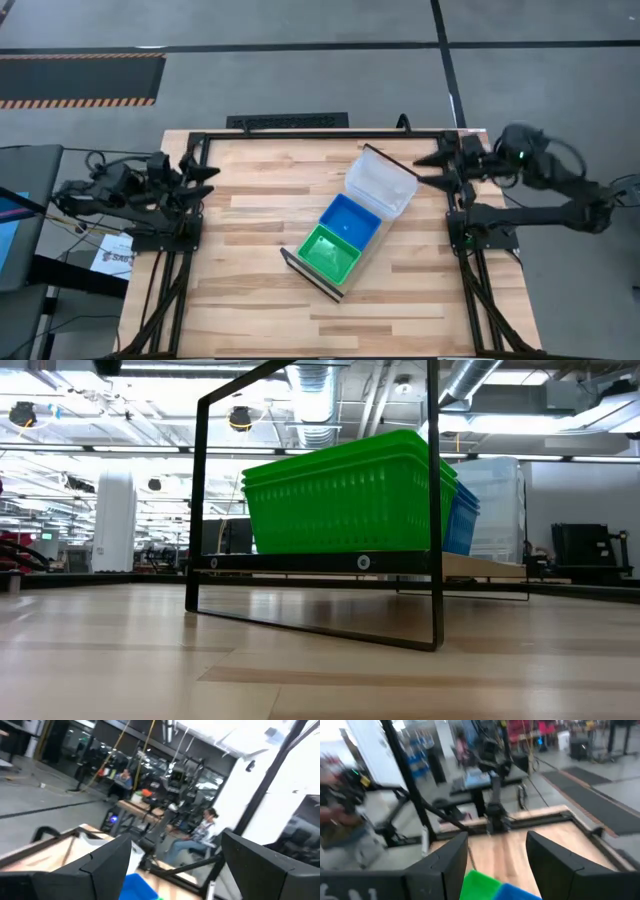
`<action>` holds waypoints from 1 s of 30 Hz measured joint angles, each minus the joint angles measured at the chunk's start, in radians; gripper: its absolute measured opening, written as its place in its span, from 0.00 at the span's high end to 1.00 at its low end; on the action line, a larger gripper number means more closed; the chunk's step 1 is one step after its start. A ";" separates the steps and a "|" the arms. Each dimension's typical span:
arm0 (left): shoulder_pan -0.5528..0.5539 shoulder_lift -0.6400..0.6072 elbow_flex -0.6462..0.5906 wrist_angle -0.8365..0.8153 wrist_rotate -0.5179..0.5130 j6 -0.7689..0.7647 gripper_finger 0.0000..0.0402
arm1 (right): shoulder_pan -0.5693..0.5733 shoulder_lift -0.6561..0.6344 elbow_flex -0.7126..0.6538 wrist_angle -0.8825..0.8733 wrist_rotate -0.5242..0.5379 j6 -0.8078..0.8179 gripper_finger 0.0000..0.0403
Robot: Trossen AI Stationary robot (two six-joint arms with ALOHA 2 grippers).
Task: Stack baskets on shelf by color
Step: Return to Home Position
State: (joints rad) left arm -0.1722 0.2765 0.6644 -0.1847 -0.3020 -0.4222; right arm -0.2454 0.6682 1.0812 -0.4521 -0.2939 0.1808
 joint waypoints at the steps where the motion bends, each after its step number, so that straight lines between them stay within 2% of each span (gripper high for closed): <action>1: 0.000 -0.025 -0.035 0.019 0.009 -0.010 0.26 | 0.002 -0.038 -0.072 0.061 -0.004 0.028 0.45; 6: 0.000 -0.114 -0.174 0.046 0.020 -0.080 0.26 | 0.040 -0.191 -0.391 0.365 -0.005 0.154 0.45; 13: 0.000 -0.206 -0.312 0.092 0.071 -0.115 0.26 | 0.110 -0.359 -0.723 0.709 0.021 0.276 0.45; 18: 0.000 -0.278 -0.388 0.088 0.069 -0.112 0.26 | 0.207 -0.400 -0.913 0.928 0.158 0.305 0.45; 23: 0.000 -0.275 -0.425 0.076 0.097 -0.098 0.26 | 0.279 -0.430 -1.012 0.985 0.275 0.264 0.45; 27: 0.000 -0.273 -0.474 0.069 0.108 -0.105 0.26 | 0.313 -0.470 -1.071 0.992 0.286 0.219 0.45; 30: 0.000 -0.276 -0.514 0.068 0.110 -0.119 0.26 | 0.340 -0.506 -1.072 0.899 0.277 0.174 0.45</action>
State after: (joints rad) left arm -0.1722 0.0008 0.1507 -0.1166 -0.1917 -0.5413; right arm 0.0943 0.1627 0.0090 0.4467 -0.0171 0.3548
